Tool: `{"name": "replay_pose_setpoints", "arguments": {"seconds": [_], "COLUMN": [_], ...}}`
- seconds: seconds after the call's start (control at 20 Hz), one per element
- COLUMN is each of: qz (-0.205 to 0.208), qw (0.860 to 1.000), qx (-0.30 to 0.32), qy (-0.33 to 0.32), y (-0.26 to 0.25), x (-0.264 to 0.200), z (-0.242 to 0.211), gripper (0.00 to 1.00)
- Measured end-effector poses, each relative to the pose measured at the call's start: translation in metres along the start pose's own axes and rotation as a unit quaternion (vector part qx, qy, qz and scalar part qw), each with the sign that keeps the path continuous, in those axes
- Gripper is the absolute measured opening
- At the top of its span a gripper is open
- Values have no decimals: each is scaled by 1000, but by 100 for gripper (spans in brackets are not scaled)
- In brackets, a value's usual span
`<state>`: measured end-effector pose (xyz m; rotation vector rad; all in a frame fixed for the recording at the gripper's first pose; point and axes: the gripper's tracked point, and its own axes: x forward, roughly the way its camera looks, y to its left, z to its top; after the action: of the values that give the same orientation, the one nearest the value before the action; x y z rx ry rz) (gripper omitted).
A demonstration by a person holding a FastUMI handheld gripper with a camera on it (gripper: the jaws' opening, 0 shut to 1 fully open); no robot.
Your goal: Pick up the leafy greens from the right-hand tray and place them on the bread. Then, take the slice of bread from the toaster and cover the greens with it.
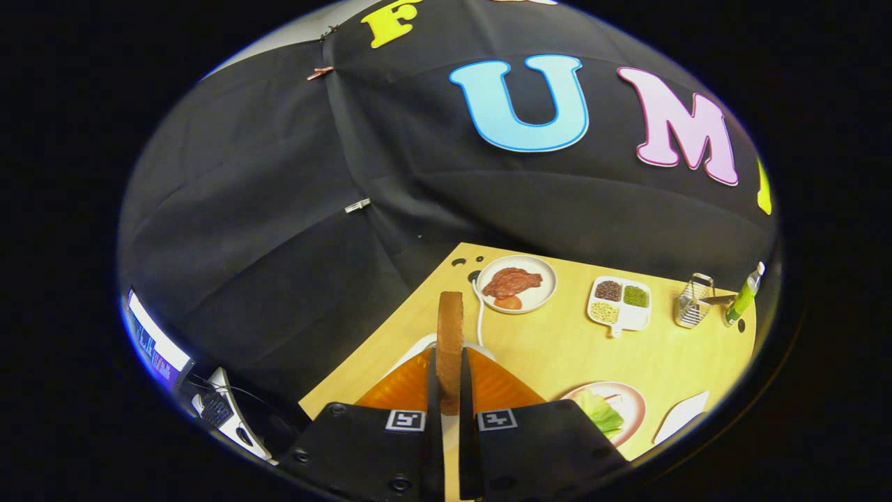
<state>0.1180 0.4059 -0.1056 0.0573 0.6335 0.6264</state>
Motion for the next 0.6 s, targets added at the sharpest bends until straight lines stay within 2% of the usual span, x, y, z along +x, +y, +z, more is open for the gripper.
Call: {"name": "replay_pose_setpoints", "arguments": {"seconds": [0.15, 0.35, 0.6], "qz": [0, -28, -16], "qw": [999, 999, 996], "qx": [36, 35, 75], "qy": [1, 17, 47], "y": [-26, -76, -110], "x": [-10, -18, -15], "z": [-4, -22, -58], "gripper": [12, 12, 12]}}
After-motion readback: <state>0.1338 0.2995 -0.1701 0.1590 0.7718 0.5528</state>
